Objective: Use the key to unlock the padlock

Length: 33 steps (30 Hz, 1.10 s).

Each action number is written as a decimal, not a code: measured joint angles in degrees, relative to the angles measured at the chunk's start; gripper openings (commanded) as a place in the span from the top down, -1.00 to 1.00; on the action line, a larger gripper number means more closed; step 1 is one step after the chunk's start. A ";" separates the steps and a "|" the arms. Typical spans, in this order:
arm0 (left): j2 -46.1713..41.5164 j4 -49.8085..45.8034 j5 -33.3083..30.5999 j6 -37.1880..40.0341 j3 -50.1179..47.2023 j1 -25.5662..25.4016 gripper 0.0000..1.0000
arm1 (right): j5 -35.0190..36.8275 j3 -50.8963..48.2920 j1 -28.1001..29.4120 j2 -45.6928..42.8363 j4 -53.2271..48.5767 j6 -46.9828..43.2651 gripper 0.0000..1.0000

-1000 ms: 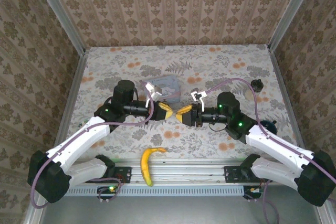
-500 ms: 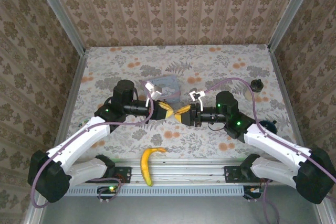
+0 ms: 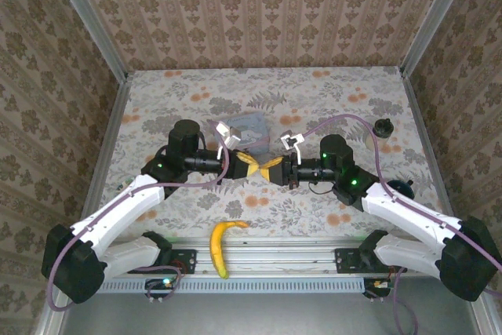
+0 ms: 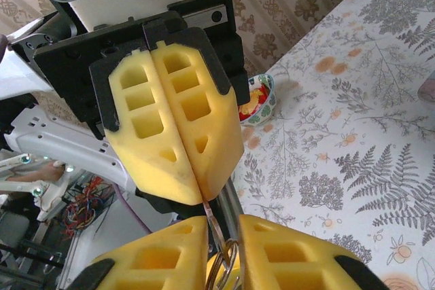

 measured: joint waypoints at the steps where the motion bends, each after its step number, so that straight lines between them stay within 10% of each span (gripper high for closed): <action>1: 0.00 0.09 0.02 -0.15 -0.07 0.04 1.00 | 0.02 0.00 0.00 0.00 0.02 0.07 0.73; 9: -0.02 1.40 0.63 -1.88 -0.13 0.44 0.95 | 0.26 -0.02 0.00 -0.92 -0.11 0.79 1.00; 13: -0.22 2.32 -1.16 -3.41 -0.39 0.70 -0.14 | 0.96 -0.04 0.00 -1.20 -0.22 0.98 1.00; 17: -2.75 3.06 -7.52 -6.19 -1.90 2.10 -0.66 | 4.55 -0.31 0.00 -2.71 -1.36 0.98 1.00; 33: -11.06 2.14 -46.56 -17.73 -11.30 0.74 -1.00 | 36.41 -2.95 0.00 -10.43 -21.59 9.44 1.00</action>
